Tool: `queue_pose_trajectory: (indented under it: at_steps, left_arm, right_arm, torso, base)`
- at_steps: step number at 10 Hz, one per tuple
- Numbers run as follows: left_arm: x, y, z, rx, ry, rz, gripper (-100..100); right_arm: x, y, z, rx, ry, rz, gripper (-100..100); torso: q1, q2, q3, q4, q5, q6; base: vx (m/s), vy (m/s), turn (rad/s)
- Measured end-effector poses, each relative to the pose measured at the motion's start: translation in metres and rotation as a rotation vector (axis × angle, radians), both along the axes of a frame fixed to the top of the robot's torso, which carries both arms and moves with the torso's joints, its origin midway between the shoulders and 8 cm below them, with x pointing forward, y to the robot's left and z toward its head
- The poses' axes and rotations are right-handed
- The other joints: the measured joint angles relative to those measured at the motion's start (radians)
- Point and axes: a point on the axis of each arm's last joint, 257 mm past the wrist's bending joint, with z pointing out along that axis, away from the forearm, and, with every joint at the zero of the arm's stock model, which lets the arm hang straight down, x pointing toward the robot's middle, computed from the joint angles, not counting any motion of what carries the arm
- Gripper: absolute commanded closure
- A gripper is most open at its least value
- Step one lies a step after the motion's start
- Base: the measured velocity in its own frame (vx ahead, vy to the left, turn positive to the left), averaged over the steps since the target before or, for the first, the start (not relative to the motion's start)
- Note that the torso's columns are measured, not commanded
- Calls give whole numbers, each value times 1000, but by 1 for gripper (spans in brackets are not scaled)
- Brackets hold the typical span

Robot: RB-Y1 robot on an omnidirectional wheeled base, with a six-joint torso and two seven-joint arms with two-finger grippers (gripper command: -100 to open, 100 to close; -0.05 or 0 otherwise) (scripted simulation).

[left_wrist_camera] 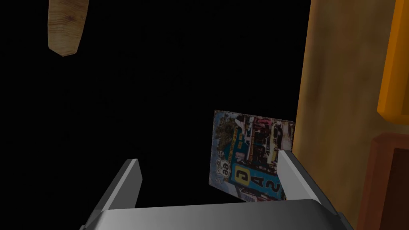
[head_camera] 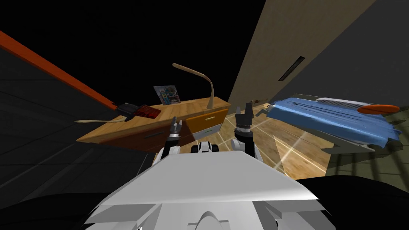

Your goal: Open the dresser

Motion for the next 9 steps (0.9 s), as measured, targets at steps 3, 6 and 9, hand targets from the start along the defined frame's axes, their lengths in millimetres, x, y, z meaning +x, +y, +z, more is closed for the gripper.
queue_pose_trajectory:
  at_steps: [3,6,9]
  left_arm:
    - [2,-4,-27,-11,58,-11,-100]
    - [1,-10,-58,-26,120,-23,-100]
    - [0,-17,-93,-42,193,-37,-100]
  right_arm:
    - [0,0,0,0,0,0,0]
    - [0,0,0,0,0,0,0]
    - [0,0,0,0,0,0,0]
  torso:
    - [-1,-2,-1,0,0,0]
    - [-2,1,1,0,-1,0]
    - [-2,-2,-1,0,-1,0]
  base:
    - [127,-172,161]
    - [102,-201,178]
    - [116,-239,203]
